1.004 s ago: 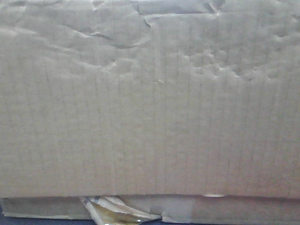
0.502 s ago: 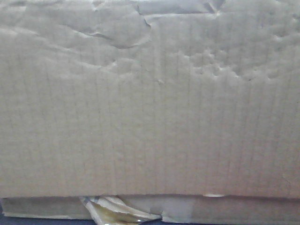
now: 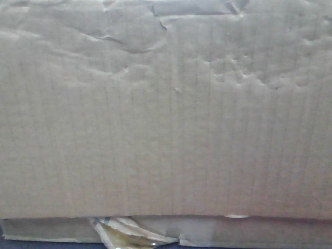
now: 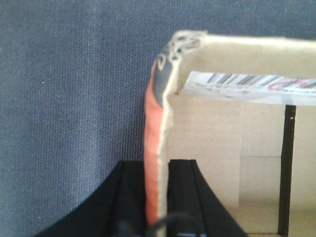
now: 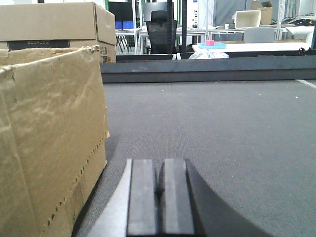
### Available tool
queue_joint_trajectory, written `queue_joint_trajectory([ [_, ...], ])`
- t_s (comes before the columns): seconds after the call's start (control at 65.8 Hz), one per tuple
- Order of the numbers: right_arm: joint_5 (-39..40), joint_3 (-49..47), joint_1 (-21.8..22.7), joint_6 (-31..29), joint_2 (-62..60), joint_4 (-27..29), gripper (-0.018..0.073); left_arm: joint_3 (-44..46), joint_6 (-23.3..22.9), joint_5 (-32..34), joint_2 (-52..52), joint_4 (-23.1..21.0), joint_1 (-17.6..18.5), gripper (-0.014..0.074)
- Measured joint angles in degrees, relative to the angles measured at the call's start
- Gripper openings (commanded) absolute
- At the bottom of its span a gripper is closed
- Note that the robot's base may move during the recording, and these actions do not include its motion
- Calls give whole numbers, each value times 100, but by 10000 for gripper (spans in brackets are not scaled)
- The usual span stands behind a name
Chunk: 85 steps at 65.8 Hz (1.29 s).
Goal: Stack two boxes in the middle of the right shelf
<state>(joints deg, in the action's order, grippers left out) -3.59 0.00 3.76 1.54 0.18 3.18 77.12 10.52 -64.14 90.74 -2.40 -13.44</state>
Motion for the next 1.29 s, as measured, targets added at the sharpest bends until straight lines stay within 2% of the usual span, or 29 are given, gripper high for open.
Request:
queue_joint_trajectory([
  [0.182, 0, 0, 0, 0, 0, 0, -162, 269, -10, -165, -13, 57, 0, -111],
  [0.365, 0, 0, 0, 0, 0, 0, -162, 1209, -169, -343, -278, 152, 0, -111],
  [0.502, 0, 0, 0, 0, 0, 0, -162, 2243, -698, -440, -513, 107, 0, -111],
  [0.624, 0, 0, 0, 0, 0, 0, -162, 3245, -1052, -578, -617, -186, 0, -111],
  [0.745, 0, 0, 0, 0, 0, 0, -162, 4032, -1498, -594, -650, -289, 238, -111],
  [0.867, 0, 0, 0, 0, 0, 0, -162, 4490, -2022, -626, -681, -256, 846, -111],
  [0.958, 0, 0, 0, 0, 0, 0, -162, 4596, -2514, -638, -681, 68, 1622, -111],
  [1.186, 0, 0, 0, 0, 0, 0, -162, 4347, -3833, -713, -619, 1769, 3770, -111],
  [1.293, 0, 0, 0, 0, 0, 0, -162, 4069, -4371, -713, -569, 2404, 4455, -111],
])
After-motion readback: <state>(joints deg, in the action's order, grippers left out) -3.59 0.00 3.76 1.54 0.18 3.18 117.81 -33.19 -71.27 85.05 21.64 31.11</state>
